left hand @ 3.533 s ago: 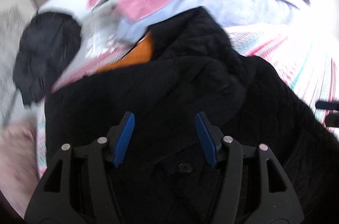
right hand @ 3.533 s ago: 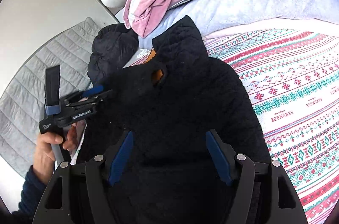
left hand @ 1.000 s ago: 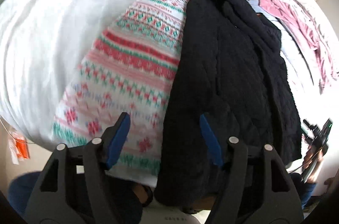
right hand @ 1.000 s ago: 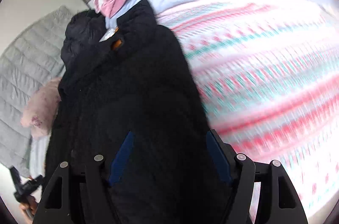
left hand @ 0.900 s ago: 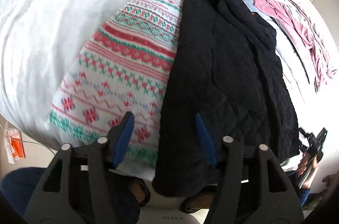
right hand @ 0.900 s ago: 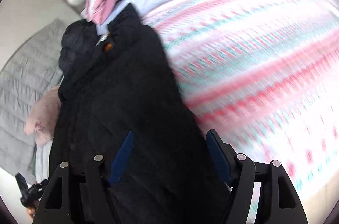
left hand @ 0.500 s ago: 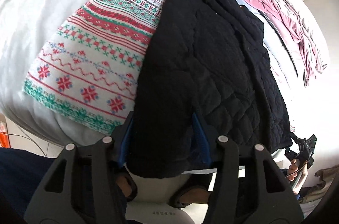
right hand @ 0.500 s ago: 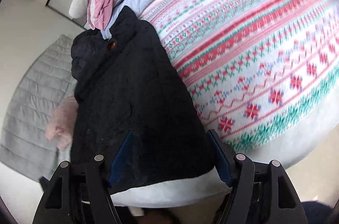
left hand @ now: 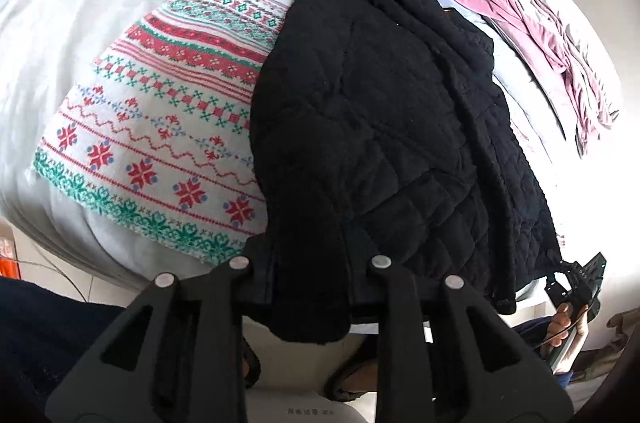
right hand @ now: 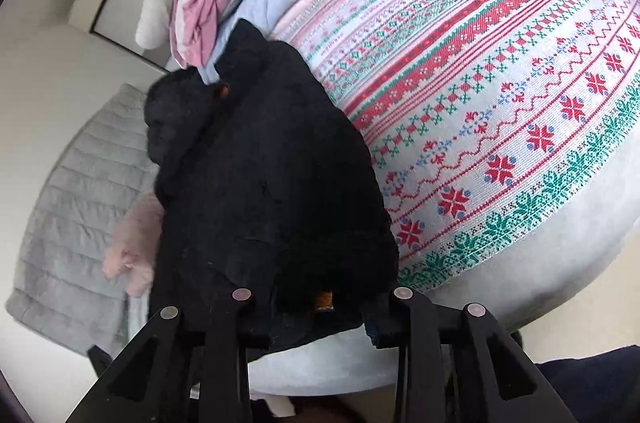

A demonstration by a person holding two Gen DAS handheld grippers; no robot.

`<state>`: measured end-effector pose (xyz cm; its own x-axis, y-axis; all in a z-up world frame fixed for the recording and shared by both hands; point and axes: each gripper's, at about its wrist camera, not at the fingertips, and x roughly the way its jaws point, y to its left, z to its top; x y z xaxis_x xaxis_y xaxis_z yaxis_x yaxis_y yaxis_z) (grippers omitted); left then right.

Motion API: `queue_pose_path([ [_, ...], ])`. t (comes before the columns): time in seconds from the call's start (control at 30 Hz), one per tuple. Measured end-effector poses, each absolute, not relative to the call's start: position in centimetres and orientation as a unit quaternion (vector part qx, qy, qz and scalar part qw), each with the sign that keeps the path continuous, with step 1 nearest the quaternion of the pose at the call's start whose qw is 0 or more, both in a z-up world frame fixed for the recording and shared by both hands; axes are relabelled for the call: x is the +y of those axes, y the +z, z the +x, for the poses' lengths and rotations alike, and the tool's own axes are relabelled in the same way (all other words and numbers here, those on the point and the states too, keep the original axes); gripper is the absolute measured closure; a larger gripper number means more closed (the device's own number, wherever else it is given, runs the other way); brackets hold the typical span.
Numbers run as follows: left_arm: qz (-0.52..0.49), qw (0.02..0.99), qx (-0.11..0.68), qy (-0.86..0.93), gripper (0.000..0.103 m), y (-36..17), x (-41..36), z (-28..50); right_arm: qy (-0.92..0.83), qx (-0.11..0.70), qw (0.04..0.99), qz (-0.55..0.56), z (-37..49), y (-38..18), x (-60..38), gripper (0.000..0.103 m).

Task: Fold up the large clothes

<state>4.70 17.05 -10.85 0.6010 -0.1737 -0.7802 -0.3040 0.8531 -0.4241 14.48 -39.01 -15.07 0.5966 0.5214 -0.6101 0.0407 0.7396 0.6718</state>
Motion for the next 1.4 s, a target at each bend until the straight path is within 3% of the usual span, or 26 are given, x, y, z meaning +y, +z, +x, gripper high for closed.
queue_pose_path([
  [0.03, -0.261, 0.857, 0.443, 0.04, 0.084, -10.8, 16.8, 4.7, 0.144, 0.422, 0.834, 0.325, 14.4, -14.9, -38.9, 0.076],
  [0.07, -0.253, 0.86, 0.441, 0.043, 0.088, -10.7, 16.6, 4.7, 0.145, 0.419, 0.837, 0.321, 14.4, -14.7, -38.6, 0.085],
  [0.2, -0.255, 0.869, 0.42, 0.057, 0.091, -9.8, 16.7, 3.9, 0.151, 0.394, 0.848, 0.321, 13.8, -13.6, -38.4, 0.09],
  [0.77, -0.294, 0.912, 0.286, -0.007, 0.093, 5.2, 16.2, -8.0, 0.24, 0.197, 0.899, 0.309, 1.2, 1.7, -39.0, 0.092],
  [1.0, -0.286, 0.891, 0.351, -0.024, 0.092, 1.6, 13.9, -7.6, 0.229, 0.259, 0.892, 0.291, 2.0, -1.2, -37.2, 0.091],
  [1.4, -0.345, 0.877, 0.333, -0.022, 0.092, 3.5, 16.2, -2.3, 0.252, 0.258, 0.869, 0.338, 9.1, -0.9, -35.2, 0.09],
])
